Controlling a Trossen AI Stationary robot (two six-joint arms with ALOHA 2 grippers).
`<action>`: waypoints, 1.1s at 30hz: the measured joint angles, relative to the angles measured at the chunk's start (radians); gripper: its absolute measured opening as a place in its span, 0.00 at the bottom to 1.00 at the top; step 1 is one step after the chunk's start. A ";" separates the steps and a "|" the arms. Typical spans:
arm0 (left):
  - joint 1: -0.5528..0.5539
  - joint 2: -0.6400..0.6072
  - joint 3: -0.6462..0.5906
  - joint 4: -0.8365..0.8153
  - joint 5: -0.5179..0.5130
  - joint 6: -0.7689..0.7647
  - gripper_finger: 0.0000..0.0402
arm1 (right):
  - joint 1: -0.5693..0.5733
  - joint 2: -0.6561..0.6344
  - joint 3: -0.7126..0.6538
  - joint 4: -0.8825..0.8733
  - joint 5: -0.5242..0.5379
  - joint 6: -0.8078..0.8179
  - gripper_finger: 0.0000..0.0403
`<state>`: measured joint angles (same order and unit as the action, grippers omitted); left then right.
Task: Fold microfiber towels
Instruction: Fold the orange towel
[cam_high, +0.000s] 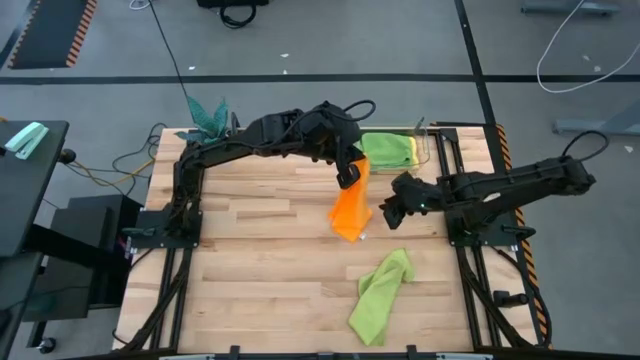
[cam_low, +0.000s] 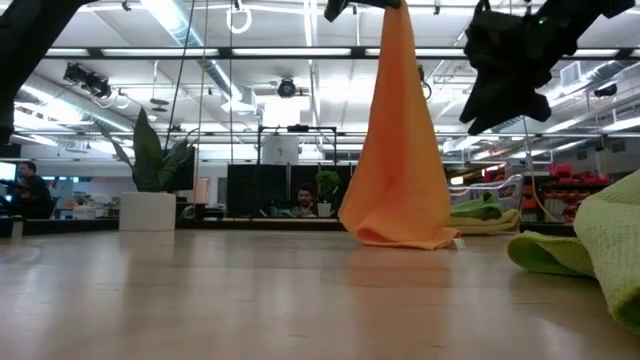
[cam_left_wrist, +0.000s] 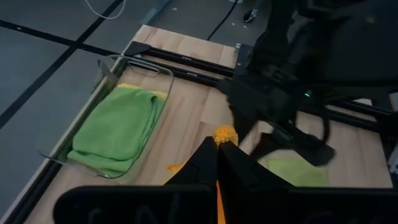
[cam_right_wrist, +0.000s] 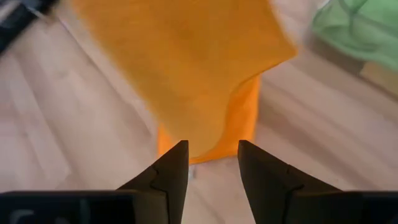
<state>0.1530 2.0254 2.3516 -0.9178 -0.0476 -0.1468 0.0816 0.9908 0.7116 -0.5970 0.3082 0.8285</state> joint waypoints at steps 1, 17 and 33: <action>-0.001 0.000 0.000 -0.006 0.003 -0.005 0.01 | -0.016 -0.002 0.000 -0.001 -0.007 -0.025 0.36; -0.041 0.001 0.000 -0.041 0.147 -0.064 0.01 | -0.264 -0.008 0.000 0.032 -0.220 -0.455 0.36; -0.147 -0.039 0.000 -0.078 0.192 -0.193 0.01 | -0.300 0.027 0.000 0.090 -0.487 -0.717 0.36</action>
<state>0.0057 1.9864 2.3512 -0.9960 0.1440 -0.3399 -0.2180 1.0181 0.7113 -0.5072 -0.1792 0.1118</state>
